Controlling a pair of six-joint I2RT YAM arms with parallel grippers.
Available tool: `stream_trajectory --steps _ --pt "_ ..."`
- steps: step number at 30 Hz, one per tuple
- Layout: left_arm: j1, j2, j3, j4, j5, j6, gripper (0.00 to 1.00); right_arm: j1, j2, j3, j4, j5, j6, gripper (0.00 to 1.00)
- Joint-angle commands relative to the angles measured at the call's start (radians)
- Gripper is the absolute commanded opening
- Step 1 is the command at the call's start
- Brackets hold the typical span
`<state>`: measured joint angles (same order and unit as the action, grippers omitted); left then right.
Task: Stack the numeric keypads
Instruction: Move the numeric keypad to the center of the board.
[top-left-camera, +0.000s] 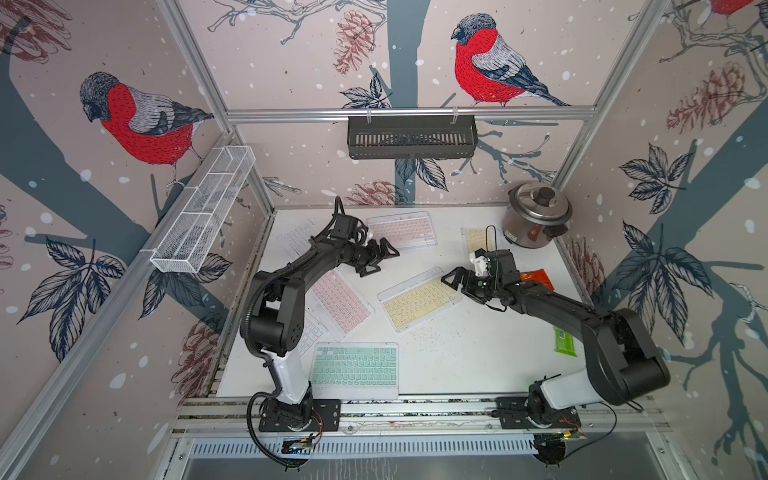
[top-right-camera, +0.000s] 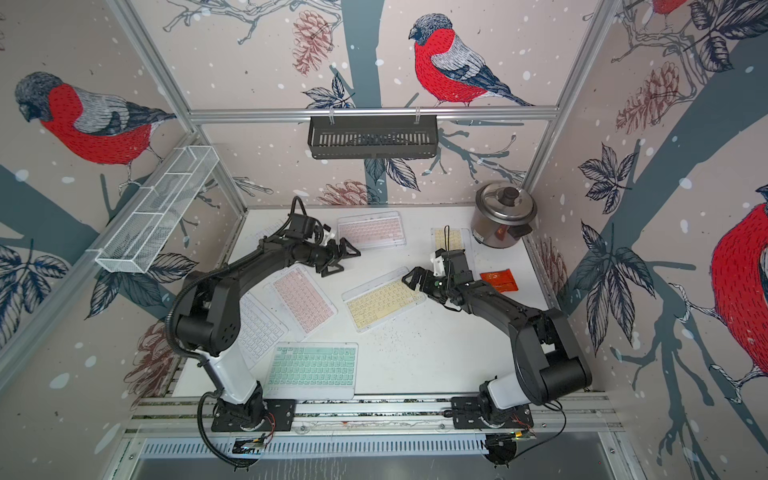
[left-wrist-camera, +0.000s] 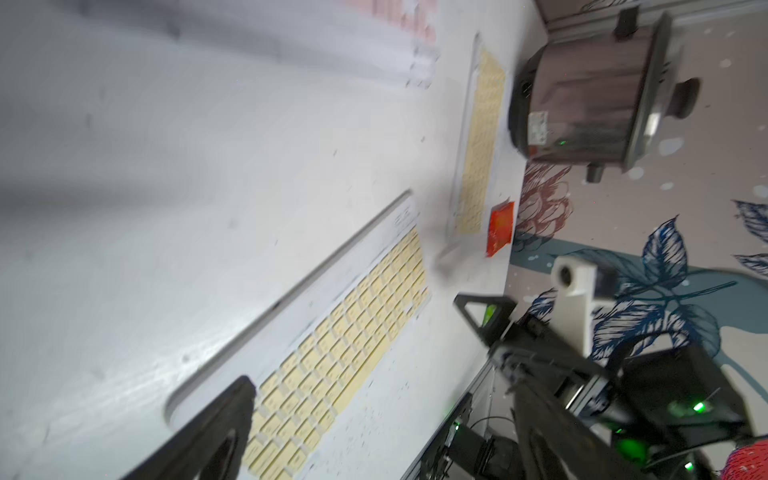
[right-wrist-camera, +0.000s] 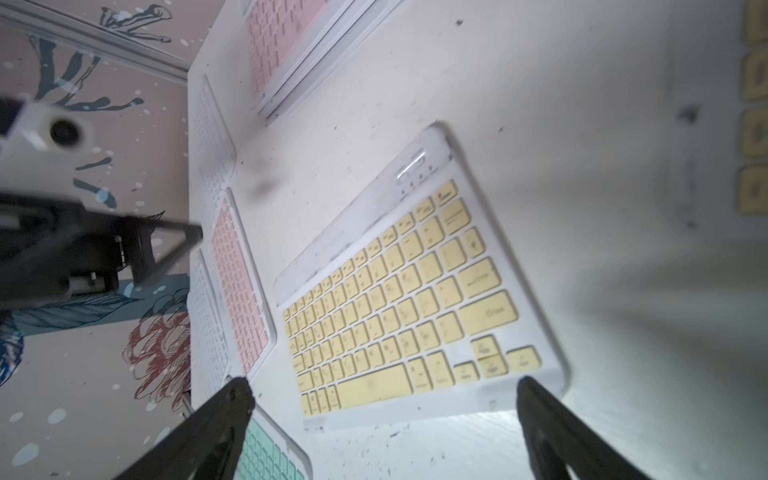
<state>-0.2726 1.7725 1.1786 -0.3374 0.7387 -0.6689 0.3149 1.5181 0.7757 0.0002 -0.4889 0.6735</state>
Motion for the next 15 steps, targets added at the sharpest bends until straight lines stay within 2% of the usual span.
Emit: stream_trajectory --steps 1,7,15 --pt "-0.003 -0.059 -0.161 0.132 0.04 -0.072 0.97 -0.008 0.078 0.075 -0.104 0.05 -0.133 1.0" --pt "-0.03 -0.068 -0.274 0.205 0.018 -0.101 0.97 -0.008 0.184 0.144 -0.104 0.063 -0.158 1.0" --pt "-0.07 0.048 -0.234 0.226 -0.008 -0.09 0.96 0.023 0.187 0.085 -0.052 0.048 -0.127 1.0"
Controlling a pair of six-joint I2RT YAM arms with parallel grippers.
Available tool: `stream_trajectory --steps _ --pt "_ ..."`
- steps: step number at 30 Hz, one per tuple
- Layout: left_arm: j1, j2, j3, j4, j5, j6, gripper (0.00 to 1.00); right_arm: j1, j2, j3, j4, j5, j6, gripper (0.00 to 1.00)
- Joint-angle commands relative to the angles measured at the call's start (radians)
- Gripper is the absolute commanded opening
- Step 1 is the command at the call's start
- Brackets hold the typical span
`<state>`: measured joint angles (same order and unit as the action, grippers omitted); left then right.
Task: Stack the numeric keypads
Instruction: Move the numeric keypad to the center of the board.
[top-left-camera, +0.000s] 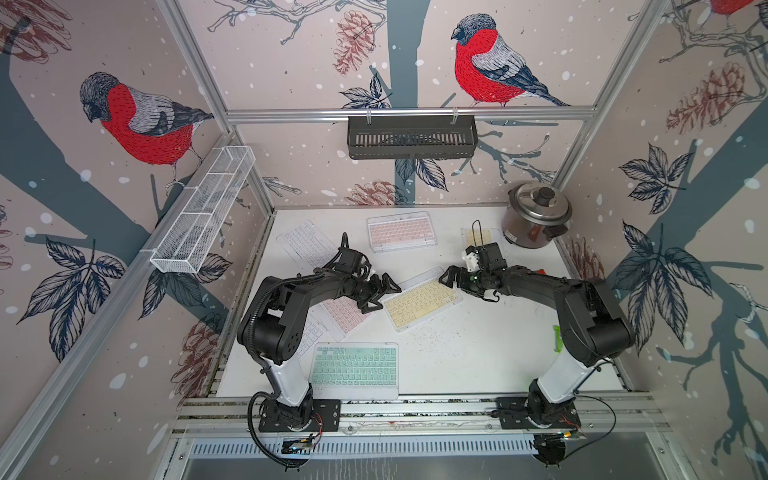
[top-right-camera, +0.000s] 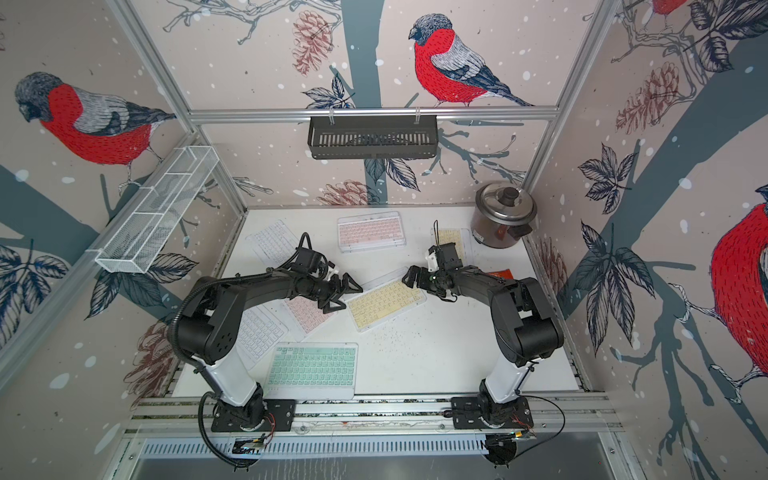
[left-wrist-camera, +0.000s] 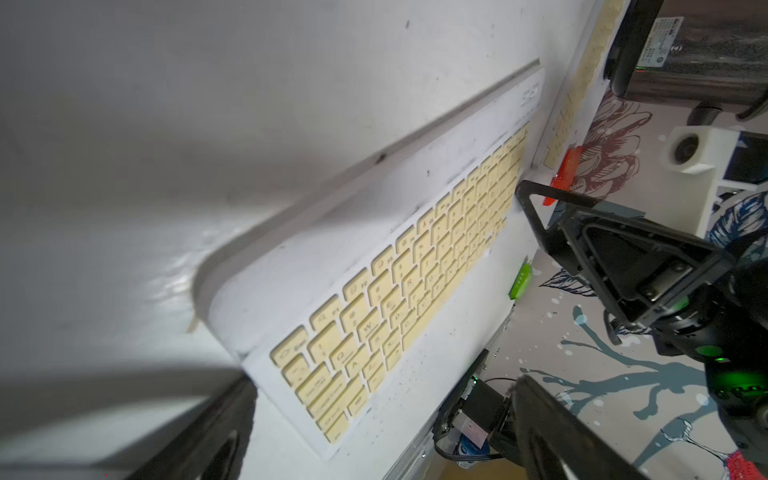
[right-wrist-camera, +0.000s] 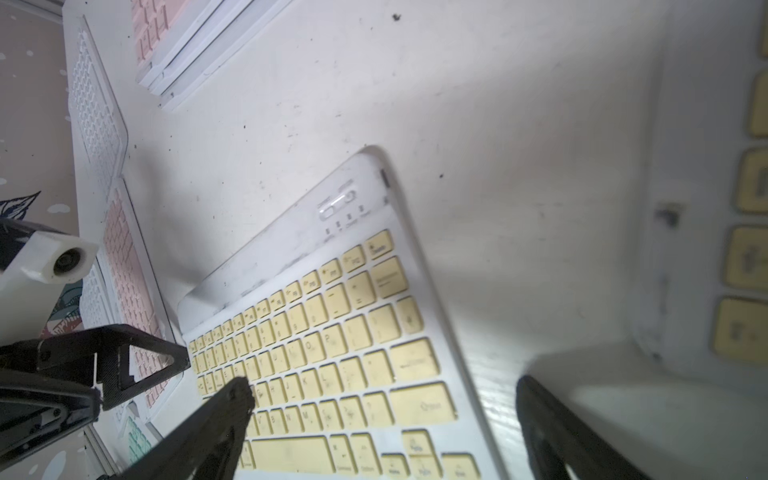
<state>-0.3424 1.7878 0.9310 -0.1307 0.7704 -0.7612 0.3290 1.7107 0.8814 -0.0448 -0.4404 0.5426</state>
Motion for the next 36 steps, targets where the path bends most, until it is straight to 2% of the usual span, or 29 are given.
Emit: stream_trajectory --steps 1,8,15,20,28,36 --pt "0.0 0.049 0.029 0.017 -0.041 0.006 0.96 0.01 -0.014 -0.039 0.003 -0.007 0.011 1.0" --pt "0.012 0.15 0.192 -0.037 -0.066 0.036 0.97 0.023 -0.038 -0.101 0.086 -0.077 0.081 1.0" --pt "0.089 0.239 0.347 -0.123 -0.063 0.085 0.96 0.088 0.074 -0.013 0.192 -0.137 0.182 1.0" --pt "0.103 0.246 0.374 -0.135 -0.065 0.082 0.96 0.078 0.135 0.08 0.152 -0.127 0.167 1.0" --pt "0.105 0.252 0.383 -0.181 -0.082 0.119 0.96 -0.006 0.18 0.15 0.099 -0.132 0.089 1.0" --pt "0.106 0.263 0.381 -0.188 -0.092 0.128 0.96 -0.01 0.206 0.136 0.137 -0.138 0.093 1.0"
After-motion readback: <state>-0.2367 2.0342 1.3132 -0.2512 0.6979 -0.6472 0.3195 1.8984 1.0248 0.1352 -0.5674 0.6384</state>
